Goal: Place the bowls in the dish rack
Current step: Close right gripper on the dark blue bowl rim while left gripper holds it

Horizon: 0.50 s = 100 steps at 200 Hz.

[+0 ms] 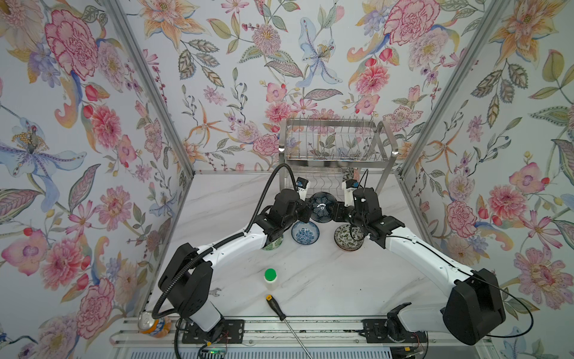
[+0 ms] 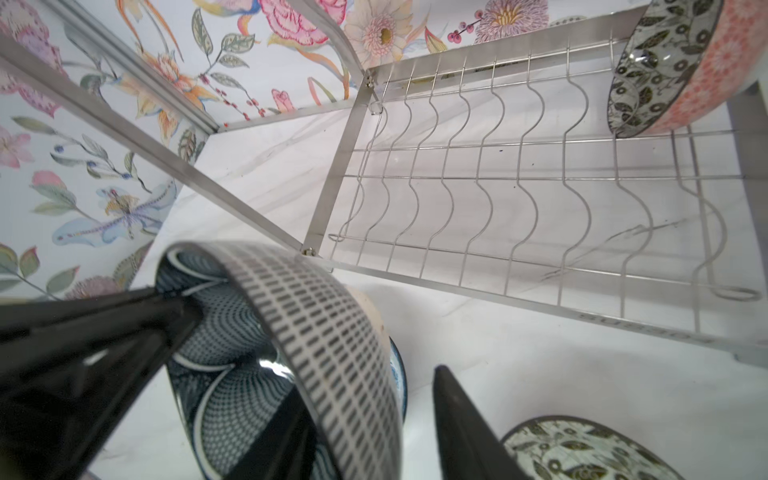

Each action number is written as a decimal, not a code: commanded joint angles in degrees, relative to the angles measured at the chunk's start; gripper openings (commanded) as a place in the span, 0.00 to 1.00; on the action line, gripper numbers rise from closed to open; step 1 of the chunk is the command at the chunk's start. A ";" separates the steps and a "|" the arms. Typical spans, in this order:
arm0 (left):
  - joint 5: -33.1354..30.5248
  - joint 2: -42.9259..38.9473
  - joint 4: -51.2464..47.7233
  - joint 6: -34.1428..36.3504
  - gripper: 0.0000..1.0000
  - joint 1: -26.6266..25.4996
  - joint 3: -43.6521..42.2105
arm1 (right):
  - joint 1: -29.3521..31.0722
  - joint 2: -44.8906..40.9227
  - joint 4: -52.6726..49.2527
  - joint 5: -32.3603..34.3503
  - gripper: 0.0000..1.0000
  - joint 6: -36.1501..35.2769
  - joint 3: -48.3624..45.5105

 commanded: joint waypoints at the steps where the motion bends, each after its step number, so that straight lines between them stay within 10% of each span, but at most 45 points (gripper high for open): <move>1: 0.94 -0.46 5.24 -1.03 0.00 -0.64 1.27 | 0.91 1.20 1.96 2.76 0.26 0.52 2.35; 34: 0.95 -0.62 4.72 -0.25 0.00 -0.70 1.41 | 1.20 1.80 1.06 3.37 0.00 0.01 3.42; 61: 0.18 -0.28 0.39 2.00 0.00 -0.59 2.89 | 1.18 0.66 -1.06 5.98 0.00 -3.26 4.12; 100: -4.32 -5.67 -7.51 7.98 0.99 1.53 2.56 | 1.13 -2.13 -6.65 19.29 0.00 -15.83 5.04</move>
